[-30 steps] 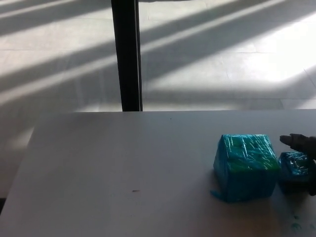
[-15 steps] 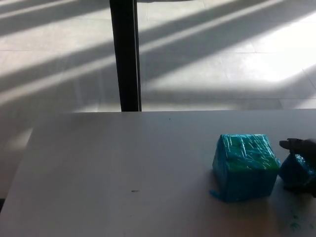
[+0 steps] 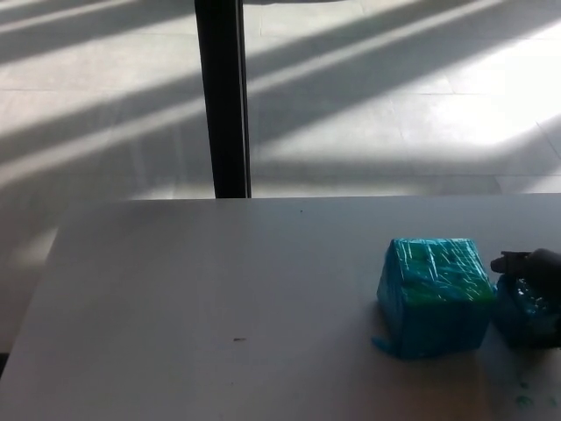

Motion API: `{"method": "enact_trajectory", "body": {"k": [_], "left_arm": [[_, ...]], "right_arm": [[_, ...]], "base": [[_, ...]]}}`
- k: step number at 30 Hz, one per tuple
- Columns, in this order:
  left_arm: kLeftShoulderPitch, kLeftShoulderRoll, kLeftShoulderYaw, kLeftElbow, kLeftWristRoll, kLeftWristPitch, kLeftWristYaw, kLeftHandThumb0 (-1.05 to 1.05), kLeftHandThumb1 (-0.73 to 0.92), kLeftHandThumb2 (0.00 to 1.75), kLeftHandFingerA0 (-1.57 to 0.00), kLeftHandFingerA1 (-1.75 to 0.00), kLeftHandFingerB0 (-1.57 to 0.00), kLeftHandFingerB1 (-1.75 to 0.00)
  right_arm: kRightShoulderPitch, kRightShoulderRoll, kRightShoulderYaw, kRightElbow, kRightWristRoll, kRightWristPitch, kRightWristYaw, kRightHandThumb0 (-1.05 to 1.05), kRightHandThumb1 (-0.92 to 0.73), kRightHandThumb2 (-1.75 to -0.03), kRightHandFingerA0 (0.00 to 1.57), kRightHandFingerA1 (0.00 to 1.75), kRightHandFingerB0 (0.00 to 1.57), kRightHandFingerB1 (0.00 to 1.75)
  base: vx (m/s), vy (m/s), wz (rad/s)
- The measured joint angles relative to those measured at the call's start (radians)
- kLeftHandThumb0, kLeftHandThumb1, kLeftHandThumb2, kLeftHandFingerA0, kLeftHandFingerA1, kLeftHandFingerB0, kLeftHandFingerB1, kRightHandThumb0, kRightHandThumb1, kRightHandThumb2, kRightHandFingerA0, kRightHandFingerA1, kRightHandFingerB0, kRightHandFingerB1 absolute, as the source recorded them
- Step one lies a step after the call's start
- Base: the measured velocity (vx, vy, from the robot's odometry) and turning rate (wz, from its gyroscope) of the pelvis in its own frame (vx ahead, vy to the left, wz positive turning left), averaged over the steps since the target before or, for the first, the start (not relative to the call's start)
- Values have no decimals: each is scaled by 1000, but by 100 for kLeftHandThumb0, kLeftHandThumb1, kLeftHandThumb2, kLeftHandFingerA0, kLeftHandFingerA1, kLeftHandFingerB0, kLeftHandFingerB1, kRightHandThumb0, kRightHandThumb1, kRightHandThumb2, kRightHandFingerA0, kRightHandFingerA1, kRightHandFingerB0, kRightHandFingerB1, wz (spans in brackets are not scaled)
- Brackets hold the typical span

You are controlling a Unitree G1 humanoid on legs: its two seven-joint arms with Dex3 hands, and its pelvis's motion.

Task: The robot uses its right hand to pick up the small cube kept on the middle on the desk and place it on the bigger cube kept next to it

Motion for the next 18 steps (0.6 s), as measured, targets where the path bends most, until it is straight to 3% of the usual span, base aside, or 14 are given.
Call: {"method": "enact_trajectory", "body": {"k": [1, 5, 6, 10, 11, 12, 13, 14, 15, 16, 17, 18], "left_arm": [[0, 0, 0, 0, 0, 0, 0, -72, 67, 61, -48, -64, -53, -45], [0, 0, 1, 2, 0, 0, 0, -72, 68, 61, -47, -62, -50, -43], [-1, 0, 1, 2, 0, 0, 0, -72, 69, 61, -47, -62, -50, -43], [-1, 0, 0, 2, 0, 0, -1, -72, 69, 61, -45, -63, -50, -45], [-1, 0, 0, 2, 0, 0, -1, -72, 69, 61, -45, -62, -50, -44], [-1, 0, 0, 2, 0, 0, -2, -72, 68, 61, -47, -62, -51, -43], [-1, 0, 0, 2, 0, 0, -2, -72, 68, 61, -47, -62, -51, -43], [-1, 0, 0, 3, 0, 0, -2, -72, 68, 61, -48, -62, -53, -44], [-1, 0, 0, 3, 0, 0, -3, -72, 68, 61, -48, -62, -53, -44], [-1, 0, 0, 3, 0, 0, -3, -72, 68, 61, -48, -63, -53, -44], [-1, 0, 0, 4, 0, 0, -4, -72, 68, 61, -48, -63, -53, -44], [-1, 0, 0, 4, 0, 0, -4, -75, 57, 101, -46, -66, -51, -57]], "right_arm": [[0, -1, 7, -5, -10, 4, 0, -25, -45, -60, 0, 1, 23, 36], [0, -11, 41, -29, -69, 25, 1, -26, -53, -56, 0, 0, 28, 32], [0, -16, 47, -36, -83, 29, 1, -35, -54, -66, 0, 0, 19, 36], [0, -29, 80, -53, -139, 43, 1, -34, -58, -67, 0, 0, 18, 37], [0, -32, 86, -55, -152, 46, 0, -35, -64, -58, 0, 8, 19, 34], [0, -34, 93, -56, -164, 49, -1, -34, -65, -60, 0, 37, 19, 34], [-1, -34, 101, -54, -176, 52, -3, -34, -65, -60, 0, 37, 19, 34], [-3, -34, 110, -51, -189, 54, -7, -35, -67, -60, 16, 81, 16, 32], [-6, -35, 119, -46, -202, 56, -12, -35, -67, -60, 16, 81, 16, 32], [-6, -35, 121, -45, -205, 56, -14, -30, -70, -60, 45, 121, 15, 31], [-9, -35, 132, -40, -223, 57, -23, -30, -70, -60, 45, 121, 15, 31], [-11, -36, 140, -36, -234, 57, -30, -33, -69, -62, 67, 141, 20, 31]], "base": [[0, 0, 0], [0, 0, 0], [0, 0, 0], [0, 0, 0], [0, 0, 0], [0, 0, 0], [0, 0, 0], [0, 0, 0], [0, 0, 0], [0, 0, 0], [0, 0, 0], [0, 0, 0]]}}
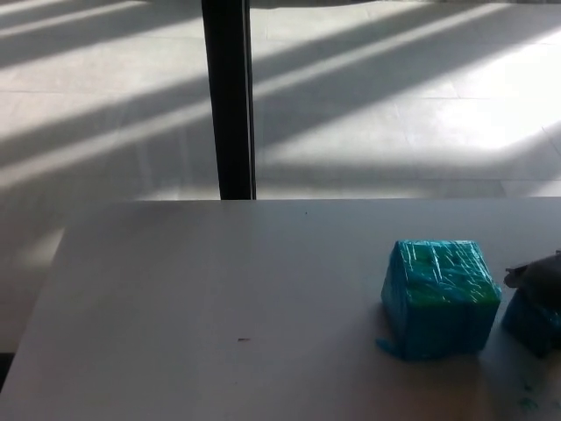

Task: The robot uses its right hand to pick up the small cube kept on the middle on the desk and place it on the bigger cube kept next to it

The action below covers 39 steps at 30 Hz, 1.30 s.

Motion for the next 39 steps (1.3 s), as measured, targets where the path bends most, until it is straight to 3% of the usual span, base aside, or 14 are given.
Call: {"method": "enact_trajectory", "body": {"k": [3, 4, 7, 8, 9, 10, 14, 16, 17, 23, 24, 25, 34, 39], "left_arm": [[0, 0, 0, 0, 0, 0, -3, -74, 68, 62, -46, -62, -52, -44], [0, 0, 0, 1, 0, 0, -3, -72, 55, 100, -48, -68, -45, -55], [0, 0, 0, 1, 0, 0, -4, -74, 55, 101, -47, -68, -46, -55], [0, 0, 0, 1, 0, 0, -4, -73, 69, 61, -47, -64, -53, -45], [0, 0, 0, 1, 0, 0, -4, -71, 55, 101, -47, -69, -45, -56], [0, 0, 0, 0, 0, 0, -4, -72, 69, 61, -46, -63, -53, -45], [0, -1, 0, 0, 0, 0, -4, -72, 69, 61, -48, -62, -52, -43], [0, -1, 0, 0, 0, 0, -4, -69, 54, 100, -49, -69, -46, -56], [0, -1, 0, 0, 0, 0, -4, -73, 68, 61, -49, -63, -55, -45], [0, -1, 0, -1, 0, 0, -4, -72, 68, 61, -47, -63, -50, -44], [0, -1, 0, -1, 0, 0, -4, -73, 56, 100, -45, -67, -47, -58], [0, -1, 0, -1, 0, 0, -4, -73, 68, 61, -49, -65, -54, -47], [0, -1, 2, 1, 0, 0, -4, -73, 68, 61, -48, -62, -50, -44], [1, -1, 2, 2, 0, 0, -4, -72, 68, 61, -50, -63, -52, -44]], "right_arm": [[2, -7, 15, 15, -35, -10, -49, -31, -72, -65, 67, 147, 31, 32], [4, -9, 15, 20, -40, -16, -67, -32, -71, -63, 76, 164, 72, 53], [4, -10, 14, 36, -49, -34, -121, -32, -72, -64, 78, 163, 82, 60], [4, -10, 14, 40, -51, -40, -139, -34, -75, -66, 76, 163, 83, 67], [4, -10, 14, 45, -53, -45, -154, -35, -74, -66, 79, 164, 79, 69], [4, -10, 14, 49, -54, -49, -166, -35, -75, -66, 86, 166, 74, 68], [4, -11, 12, 75, -62, -74, -234, -38, -76, -67, 85, 166, 71, 55], [5, -13, 12, 84, -65, -88, -265, -50, -63, -80, 100, 149, 65, 57], [6, -14, 12, 89, -66, -94, -277, -39, -70, -66, 90, 160, 78, 51], [15, -18, -3, 117, -66, -145, -367, -43, -67, -67, 89, 164, 82, 60], [17, -19, -5, 120, -67, -152, -377, -38, -64, -59, 94, 162, 85, 59], [19, -19, -10, 125, -67, -164, -394, -38, -68, -60, 92, 165, 84, 62], [20, -37, -61, 148, -65, -277, -513, -26, -67, -63, 82, 163, 88, 70], [9, -61, -118, 145, -64, -351, -563, -28, -75, -62, 79, 159, 77, 109]], "base": [[0, 0, 0], [0, 0, 0], [0, 0, 0], [0, 0, 0], [0, 0, 0], [0, 0, 0], [0, 0, 0], [0, 0, 0], [0, 0, 0], [0, 0, 0], [0, 0, 0], [0, 0, 0], [0, 0, 0], [0, 0, 0]]}}
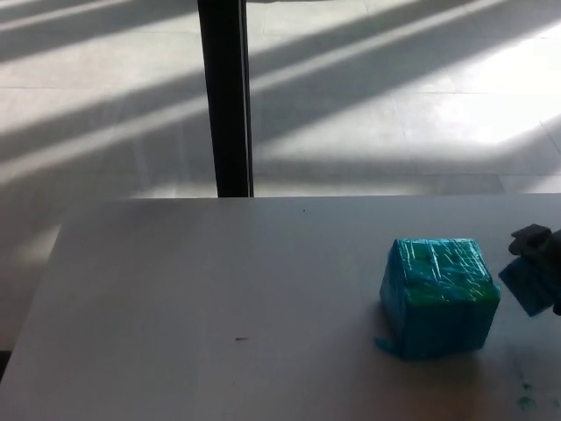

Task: The robot uses its right hand to pick up the small cube kept on the middle on the desk and place it on the bigger cube kept next to it

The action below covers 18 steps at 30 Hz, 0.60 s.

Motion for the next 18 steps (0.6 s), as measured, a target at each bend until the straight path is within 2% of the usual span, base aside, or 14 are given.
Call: {"method": "enact_trajectory", "body": {"k": [1, 2, 3, 4, 7, 9, 10, 11, 12, 14, 15, 16, 17, 18], "left_arm": [[0, 0, 0, 1, 0, 0, 0, -72, 67, 61, -49, -63, -54, -46], [1, 0, 1, 4, 0, 0, 0, -74, 69, 61, -49, -64, -52, -45], [2, 0, 1, 5, 0, 0, 0, -72, 68, 61, -50, -65, -52, -45], [3, 0, 1, 5, 0, 0, 0, -71, 69, 60, -50, -65, -50, -43], [4, 0, 2, 3, 0, 0, -1, -71, 68, 61, -50, -64, -51, -44], [4, 1, 2, 3, 0, 0, -2, -73, 69, 61, -49, -66, -51, -45], [4, 2, 1, 3, 0, 0, -2, -73, 69, 61, -49, -66, -51, -45], [4, 2, 1, 3, 0, 0, -2, -74, 69, 61, -48, -67, -51, -46], [4, 3, 1, 2, 0, 0, -2, -73, 68, 61, -50, -67, -52, -46], [5, 6, 1, 3, 0, 0, -2, -74, 67, 61, -51, -67, -53, -47], [6, 7, 1, 3, 0, 0, -2, -72, 68, 61, -48, -65, -51, -46], [6, 8, 1, 3, 0, 0, -2, -73, 69, 61, -49, -66, -50, -46], [6, 9, 1, 4, 0, 0, -2, -74, 68, 61, -47, -65, -50, -46], [7, 10, 1, 3, 0, 0, -2, -73, 67, 61, -49, -65, -53, -47]], "right_arm": [[-2, -4, -7, -1, 0, -9, -4, -31, -71, -65, 78, 158, 82, 92], [-10, -13, -23, -5, 0, -32, -9, -28, -72, -63, 79, 166, 75, 118], [-18, -18, -31, -5, 0, -45, -12, -27, -71, -63, 81, 161, 77, 118], [-31, -25, -42, -8, -1, -62, -17, -27, -71, -64, 80, 165, 72, 128], [-72, -53, -69, -19, -2, -109, -27, -26, -69, -65, 82, 165, 72, 132], [-96, -63, -82, -24, -2, -137, -31, -24, -67, -65, 81, 172, 69, 144], [-106, -65, -90, -28, -1, -152, -31, -24, -67, -65, 81, 172, 69, 144], [-114, -67, -98, -31, 0, -167, -30, -26, -66, -60, 81, 170, 82, 96], [-119, -68, -104, -35, 1, -179, -27, -36, -56, -60, 85, 167, 92, 61], [-131, -70, -114, -51, 7, -210, -7, -35, -55, -59, 85, 168, 92, 67], [-137, -70, -115, -59, 8, -222, 0, -35, -55, -58, 85, 170, 89, 82], [-146, -70, -117, -69, 10, -241, 11, -32, -57, -56, 82, 172, 78, 118], [-153, -70, -121, -78, 12, -255, 19, -32, -59, -56, 82, 173, 81, 115], [-157, -70, -123, -85, 13, -264, 24, -34, -61, -57, 82, 174, 83, 105]], "base": [[0, 0, 0], [0, 0, 0], [0, 0, 0], [0, 0, 0], [0, 0, 0], [0, 0, 0], [0, 0, 0], [0, 0, 0], [0, 0, 0], [0, 0, 0], [0, 0, 0], [0, 0, 0], [0, 0, 0], [0, 0, 0]]}}
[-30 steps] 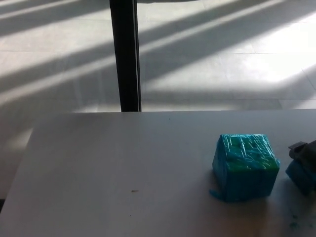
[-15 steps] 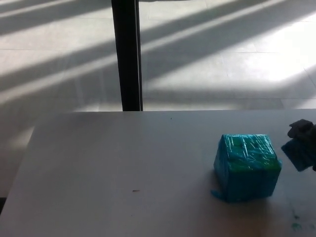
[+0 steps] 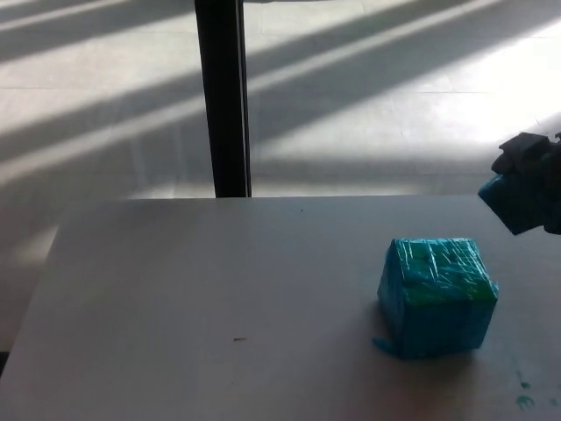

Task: The robot uses its right hand to pick up the small cube kept on the middle on the desk and place it on the bigger cube kept next to it

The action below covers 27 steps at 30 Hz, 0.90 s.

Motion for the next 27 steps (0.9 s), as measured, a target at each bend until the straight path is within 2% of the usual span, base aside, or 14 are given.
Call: {"method": "enact_trajectory", "body": {"k": [1, 2, 5, 8, 13, 17, 18, 19, 20, 22, 24, 25, 26, 27], "left_arm": [[1, 1, 1, 0, 0, 0, 0, -72, 67, 61, -50, -65, -52, -46], [2, 2, 2, 0, 0, 0, 0, -73, 67, 60, -53, -67, -53, -46], [4, 2, 6, -1, -1, 0, 0, -74, 68, 61, -51, -67, -52, -47], [6, 4, 3, -1, 0, 0, 0, -72, 68, 61, -47, -63, -52, -44], [3, 8, 3, -1, 0, 0, 0, -73, 67, 61, -48, -62, -53, -43], [-3, 8, 3, 11, 0, 0, -1, -74, 68, 61, -47, -64, -52, -46], [-4, 8, 3, 12, 0, 0, -1, -72, 67, 61, -48, -64, -52, -45], [-4, 8, 2, 12, 0, 0, -1, -71, 55, 100, -46, -67, -46, -57], [-5, 8, 4, 12, -1, 0, -1, -72, 69, 61, -48, -63, -52, -46], [-6, 8, 4, 14, -1, 0, -1, -72, 69, 61, -47, -63, -52, -45], [-6, 8, 2, 14, 0, 0, -1, -72, 68, 61, -46, -65, -52, -46], [-6, 8, 2, 12, 0, 0, -2, -72, 68, 61, -46, -64, -52, -46], [-6, 8, 2, 11, 0, 0, -2, -74, 57, 100, -42, -66, -47, -57], [-6, 9, 2, 9, 0, 0, -2, -73, 69, 62, -43, -62, -53, -46]], "right_arm": [[-4, 0, -4, -12, 2, -13, 8, -32, -61, -57, 82, 175, 81, 114], [-6, 0, -7, -22, 2, -22, 13, -36, -64, -60, 85, 175, 84, 99], [-9, 2, -12, -48, 2, -60, 22, -41, -66, -61, 84, 173, 82, 101], [-8, 5, -12, -89, 9, -91, 60, -39, -68, -64, 81, 166, 86, 83], [-4, 9, -12, -147, 18, -128, 118, -37, -70, -61, 88, 159, 88, 77], [19, 10, -12, -217, 20, -148, 168, -35, -70, -62, 83, 156, 83, 75], [25, 10, -12, -233, 20, -151, 183, -33, -69, -64, 80, 165, 80, 102], [26, 10, -12, -235, 20, -151, 185, -34, -69, -64, 81, 165, 79, 92], [33, 11, -12, -247, 19, -156, 197, -37, -71, -65, 78, 165, 80, 89], [40, 11, -12, -258, 16, -161, 215, -37, -73, -63, 86, 164, 80, 84], [43, 12, -12, -263, 14, -165, 230, -34, -70, -65, 82, 166, 75, 106], [45, 12, -12, -263, 13, -168, 235, -34, -71, -64, 81, 167, 76, 106], [46, 13, -12, -263, 12, -170, 238, -33, -71, -64, 82, 167, 77, 102], [49, 14, -12, -263, 11, -175, 244, -32, -71, -64, 80, 167, 77, 99]], "base": [[0, 0, 0], [0, 0, 0], [0, 0, 0], [0, 0, 0], [0, 0, 0], [0, 0, 0], [0, 0, 0], [0, 0, 0], [0, 0, 0], [0, 0, 0], [0, 0, 0], [0, 0, 0], [0, 0, 0], [0, 0, 0]]}}
